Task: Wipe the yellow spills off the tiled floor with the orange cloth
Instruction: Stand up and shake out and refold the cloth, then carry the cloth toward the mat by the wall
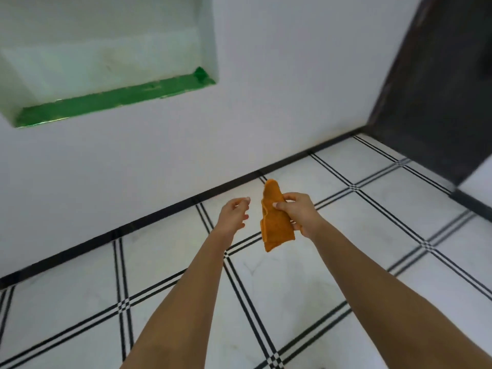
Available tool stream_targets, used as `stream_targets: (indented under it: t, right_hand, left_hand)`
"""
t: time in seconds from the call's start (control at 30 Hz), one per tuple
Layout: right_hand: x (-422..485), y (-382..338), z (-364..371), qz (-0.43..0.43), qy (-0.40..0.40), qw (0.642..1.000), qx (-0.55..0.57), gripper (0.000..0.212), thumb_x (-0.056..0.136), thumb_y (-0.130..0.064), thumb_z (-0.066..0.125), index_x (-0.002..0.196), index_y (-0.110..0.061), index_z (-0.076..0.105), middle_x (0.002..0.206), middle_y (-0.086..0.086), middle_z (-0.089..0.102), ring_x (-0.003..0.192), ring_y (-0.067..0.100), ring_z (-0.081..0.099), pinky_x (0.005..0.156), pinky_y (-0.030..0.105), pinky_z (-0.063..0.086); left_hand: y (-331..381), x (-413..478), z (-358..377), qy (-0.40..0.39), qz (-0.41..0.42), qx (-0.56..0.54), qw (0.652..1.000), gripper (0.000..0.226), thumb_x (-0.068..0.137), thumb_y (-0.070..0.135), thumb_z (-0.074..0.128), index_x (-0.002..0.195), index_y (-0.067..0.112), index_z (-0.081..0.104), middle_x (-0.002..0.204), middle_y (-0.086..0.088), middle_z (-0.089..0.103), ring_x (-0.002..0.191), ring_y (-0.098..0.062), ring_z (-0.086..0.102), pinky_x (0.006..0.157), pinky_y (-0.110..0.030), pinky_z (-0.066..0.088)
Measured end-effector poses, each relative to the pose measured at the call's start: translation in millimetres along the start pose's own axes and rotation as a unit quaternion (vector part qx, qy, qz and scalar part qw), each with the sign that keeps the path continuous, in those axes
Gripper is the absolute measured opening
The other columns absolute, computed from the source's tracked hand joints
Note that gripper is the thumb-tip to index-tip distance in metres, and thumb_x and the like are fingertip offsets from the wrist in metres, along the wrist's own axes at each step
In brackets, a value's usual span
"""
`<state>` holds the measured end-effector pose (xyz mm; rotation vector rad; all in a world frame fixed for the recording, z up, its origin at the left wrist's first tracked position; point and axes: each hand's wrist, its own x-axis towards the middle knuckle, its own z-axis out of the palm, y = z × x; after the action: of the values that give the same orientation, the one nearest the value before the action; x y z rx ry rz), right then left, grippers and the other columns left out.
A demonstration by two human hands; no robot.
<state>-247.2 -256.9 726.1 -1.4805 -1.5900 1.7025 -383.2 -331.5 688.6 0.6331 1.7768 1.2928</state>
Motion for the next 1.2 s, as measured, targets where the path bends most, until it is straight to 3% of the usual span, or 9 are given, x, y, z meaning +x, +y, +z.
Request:
stream_targets:
  t: [0.13, 0.27, 0.43, 0.57, 0.73, 0.93, 1.2]
  right_hand:
    - [-2, 22, -87, 0.018, 0.067, 0.997, 0.039, 0.048, 0.086, -0.019, 0.064, 0.130, -0.012, 0.045, 0.131, 0.013, 0.052, 0.116, 0.034, 0.051, 0.099, 0.050, 0.043]
    - [-2, 50, -196, 0.016, 0.133, 0.988, 0.072, 0.037, 0.085, -0.016, 0.066, 0.118, -0.009, 0.052, 0.122, 0.015, 0.058, 0.106, 0.031, 0.056, 0.093, 0.050, 0.047]
    - [0, 85, -334, 0.007, 0.208, 0.974, 0.090, 0.040, 0.085, -0.017, 0.066, 0.121, -0.009, 0.052, 0.114, 0.011, 0.059, 0.091, 0.023, 0.055, 0.080, 0.038, 0.048]
    - [-1, 116, -447, 0.023, 0.285, 0.953, 0.104, 0.042, 0.087, -0.020, 0.064, 0.124, -0.008, 0.050, 0.118, 0.011, 0.057, 0.095, 0.025, 0.054, 0.082, 0.036, 0.046]
    - [5, 147, -559, 0.050, 0.358, 0.921, 0.146, 0.048, 0.086, -0.021, 0.065, 0.129, -0.012, 0.047, 0.126, 0.011, 0.054, 0.110, 0.031, 0.053, 0.096, 0.044, 0.046]
    - [40, 178, -696, 0.073, 0.433, 0.876, 0.198, 0.050, 0.084, -0.022, 0.067, 0.130, -0.013, 0.049, 0.124, 0.010, 0.057, 0.108, 0.031, 0.055, 0.096, 0.050, 0.046]
    - [102, 195, -900, 0.077, 0.501, 0.820, 0.265, 0.044, 0.085, -0.020, 0.065, 0.126, -0.012, 0.050, 0.117, 0.008, 0.055, 0.097, 0.025, 0.052, 0.092, 0.045, 0.047]
  left_hand:
    - [15, 3, 98, -0.073, -0.002, 0.018, 0.997, 0.035, 0.096, 0.042, 0.044, 0.121, 0.018, 0.048, 0.126, -0.005, 0.056, 0.108, -0.022, 0.056, 0.091, -0.036, 0.047]
    - [28, 5, 218, -0.142, -0.008, 0.031, 0.989, 0.043, 0.096, 0.042, 0.044, 0.130, 0.016, 0.047, 0.127, -0.006, 0.055, 0.108, -0.023, 0.056, 0.089, -0.035, 0.047]
    - [42, 1, 373, -0.238, -0.006, 0.049, 0.970, 0.043, 0.096, 0.042, 0.043, 0.132, 0.018, 0.046, 0.123, -0.003, 0.057, 0.105, -0.022, 0.058, 0.090, -0.038, 0.048]
    - [59, -7, 498, -0.312, -0.008, 0.071, 0.947, 0.041, 0.097, 0.041, 0.043, 0.131, 0.019, 0.046, 0.122, -0.003, 0.058, 0.105, -0.022, 0.058, 0.086, -0.036, 0.048]
    - [71, -4, 625, -0.363, -0.015, 0.091, 0.927, 0.041, 0.097, 0.039, 0.043, 0.131, 0.016, 0.046, 0.125, -0.006, 0.058, 0.109, -0.026, 0.058, 0.094, -0.042, 0.048]
    - [82, 17, 788, -0.425, -0.009, 0.126, 0.896, 0.043, 0.098, 0.039, 0.041, 0.134, 0.016, 0.045, 0.133, -0.008, 0.052, 0.119, -0.029, 0.052, 0.099, -0.044, 0.044]
    - [127, 71, 1020, -0.505, -0.008, 0.165, 0.847, 0.043, 0.097, 0.039, 0.041, 0.134, 0.016, 0.044, 0.134, -0.008, 0.052, 0.113, -0.026, 0.054, 0.091, -0.039, 0.045]
